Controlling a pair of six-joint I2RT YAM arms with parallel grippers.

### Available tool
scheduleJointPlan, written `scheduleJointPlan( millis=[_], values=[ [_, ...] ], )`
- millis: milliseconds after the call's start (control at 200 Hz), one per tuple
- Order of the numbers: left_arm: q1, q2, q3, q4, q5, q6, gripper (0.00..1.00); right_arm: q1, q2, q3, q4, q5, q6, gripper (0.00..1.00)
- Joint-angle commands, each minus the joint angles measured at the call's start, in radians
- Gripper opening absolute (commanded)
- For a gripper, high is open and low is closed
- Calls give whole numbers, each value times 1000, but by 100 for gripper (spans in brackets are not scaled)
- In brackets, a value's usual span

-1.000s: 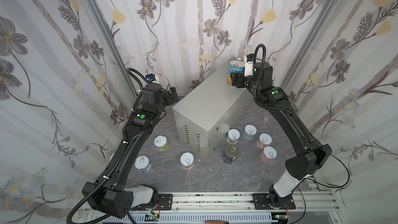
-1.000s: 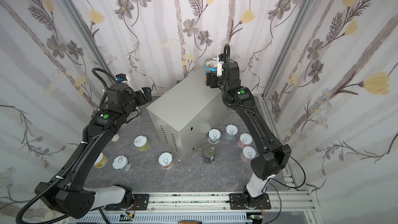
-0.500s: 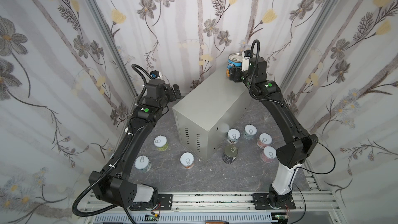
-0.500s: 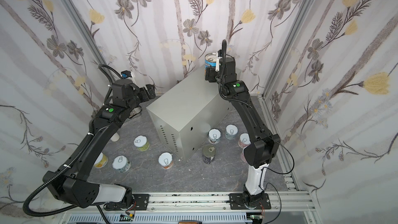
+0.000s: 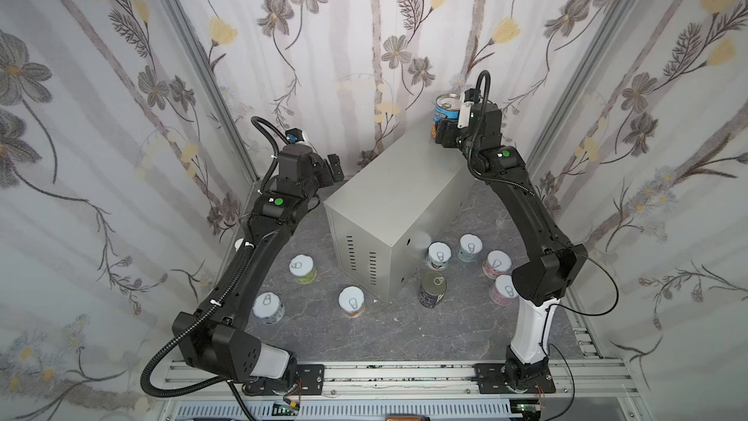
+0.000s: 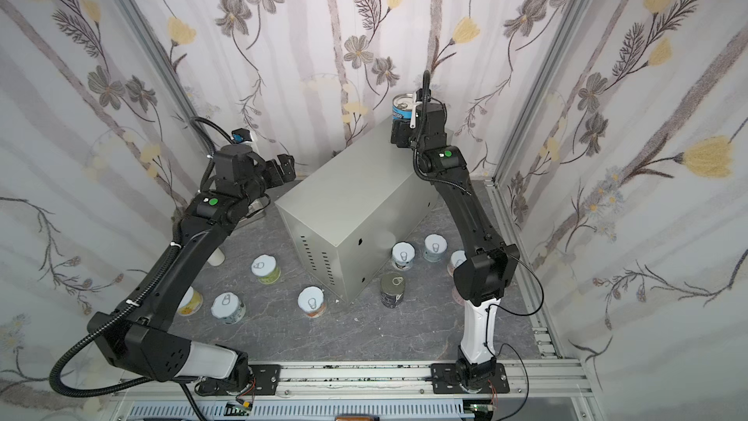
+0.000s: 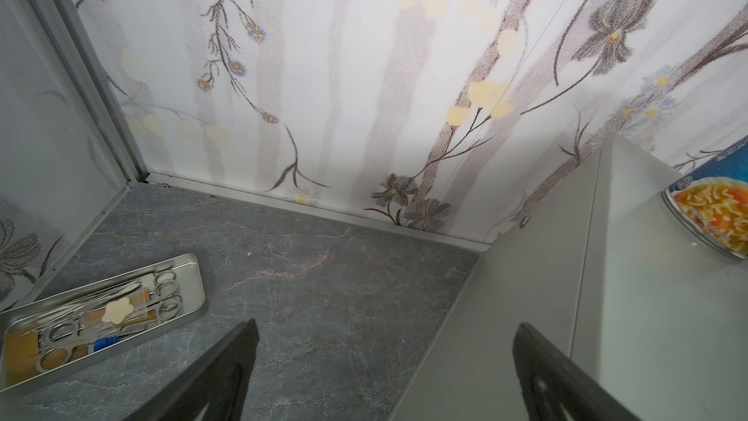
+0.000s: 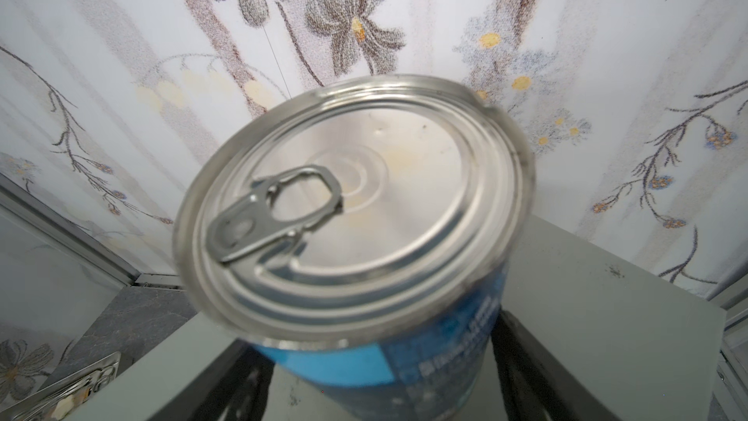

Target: Place and organize the canned foods onto the counter

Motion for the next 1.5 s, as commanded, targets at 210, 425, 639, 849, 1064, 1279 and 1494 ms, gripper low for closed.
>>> scheduleJointPlan(
  millis=[210, 425, 639, 849, 1064, 1279, 1494],
  values=[
    [1, 16, 19, 28, -8, 0, 100, -18, 51, 41, 19, -42, 27, 82],
    [1, 17, 39, 28, -12, 8, 100, -24, 32, 40, 27, -69, 27, 85],
    [2, -29, 37, 23, -36, 21, 100, -24, -39, 39, 2, -106, 12, 92],
    [18, -139, -21, 5, -55, 20, 100, -1, -175, -21, -25, -112, -12, 99],
    [35, -288, -128, -26, -42, -3, 100, 54, -404, -254, 4, -58, -24, 100],
    [35, -445, -307, -48, -46, -32, 100, 123, -636, -492, 11, 15, -13, 100],
    [36, -583, -441, -86, -61, -55, 100, 206, -834, -726, -5, 77, 18, 100]
  ],
)
